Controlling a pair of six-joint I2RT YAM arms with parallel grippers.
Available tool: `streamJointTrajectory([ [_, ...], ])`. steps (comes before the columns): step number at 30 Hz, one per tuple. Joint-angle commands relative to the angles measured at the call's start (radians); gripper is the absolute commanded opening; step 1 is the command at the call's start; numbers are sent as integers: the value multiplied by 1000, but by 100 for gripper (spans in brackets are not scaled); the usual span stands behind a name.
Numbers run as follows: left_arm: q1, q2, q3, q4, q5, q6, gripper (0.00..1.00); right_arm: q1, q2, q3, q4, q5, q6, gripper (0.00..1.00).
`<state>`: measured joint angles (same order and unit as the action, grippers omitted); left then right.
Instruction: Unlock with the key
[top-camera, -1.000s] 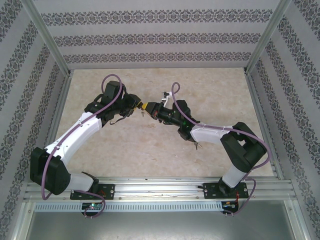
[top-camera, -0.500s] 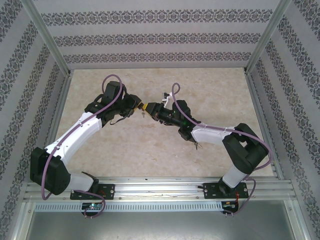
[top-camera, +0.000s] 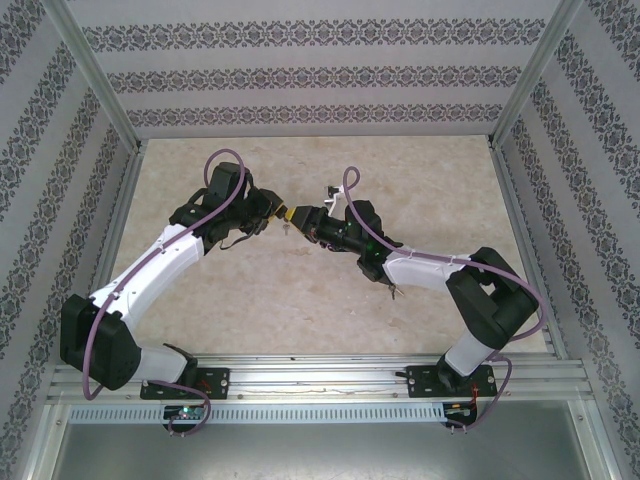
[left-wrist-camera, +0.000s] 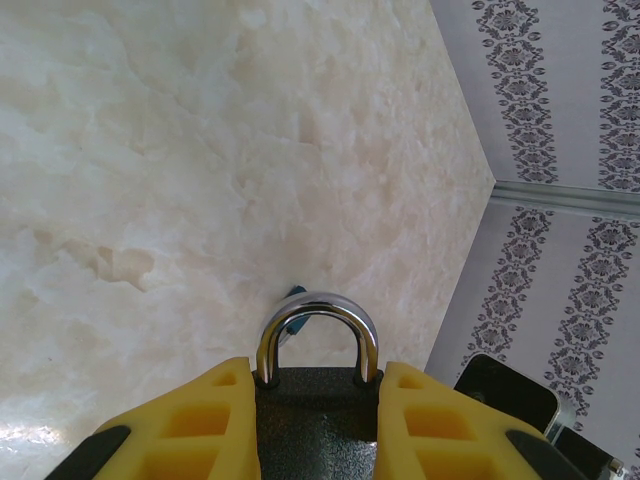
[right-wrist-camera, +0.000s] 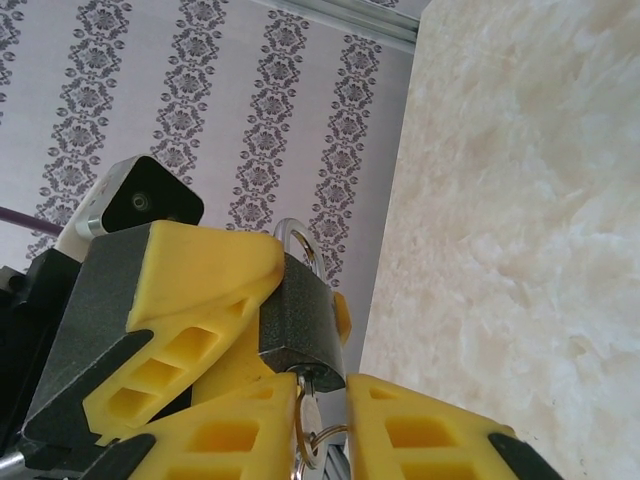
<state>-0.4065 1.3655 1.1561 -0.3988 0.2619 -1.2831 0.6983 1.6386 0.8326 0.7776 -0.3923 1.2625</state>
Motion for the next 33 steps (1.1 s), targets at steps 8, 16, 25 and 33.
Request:
streamJointTrajectory([
  [8,-8,-34,-3,43,8,11,23,13,-4,-7,23,-31,12,21],
  [16,-18,-44,-22,80,-7,17,23,7,29,-15,110,-21,124,0],
  [25,-22,-61,-49,162,-7,13,22,16,76,-55,310,47,352,0],
  [33,-24,-44,-24,136,24,8,23,28,-4,-3,43,44,49,0],
])
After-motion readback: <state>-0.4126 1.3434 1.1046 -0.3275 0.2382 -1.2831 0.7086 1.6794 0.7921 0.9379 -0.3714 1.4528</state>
